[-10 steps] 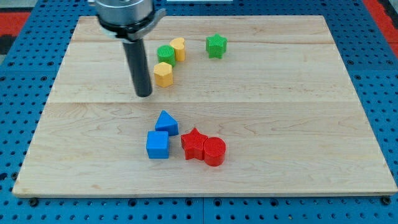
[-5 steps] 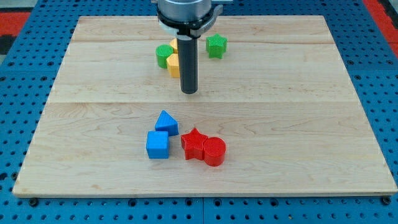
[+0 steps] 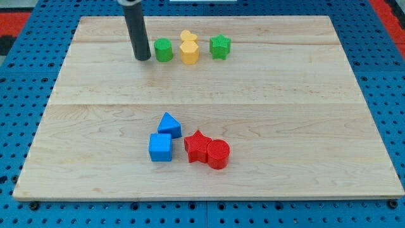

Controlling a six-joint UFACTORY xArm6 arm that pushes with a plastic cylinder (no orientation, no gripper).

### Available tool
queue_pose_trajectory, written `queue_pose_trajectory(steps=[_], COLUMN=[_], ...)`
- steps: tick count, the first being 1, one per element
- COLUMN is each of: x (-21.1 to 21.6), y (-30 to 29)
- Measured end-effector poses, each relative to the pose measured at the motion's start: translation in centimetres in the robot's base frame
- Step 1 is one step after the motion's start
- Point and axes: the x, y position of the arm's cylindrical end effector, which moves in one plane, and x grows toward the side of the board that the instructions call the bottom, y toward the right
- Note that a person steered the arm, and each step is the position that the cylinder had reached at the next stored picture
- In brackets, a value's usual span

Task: Join yellow and green blocks at the top center of the board

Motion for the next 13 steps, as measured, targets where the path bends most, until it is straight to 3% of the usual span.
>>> queue_pose_trajectory(steps=[1,2,3,4,5,6,8,9,10,11,12,13], x=[-2.0,-3.8,-10.1,-10.7,-10.7,-6.6,-3.8,-2.3,0.4,-3.3,-3.9,-4.4], y=[4.0,0.8,0.2,7.7,19.9,25.4,20.3,20.2,23.9,16.0,16.4,27.9])
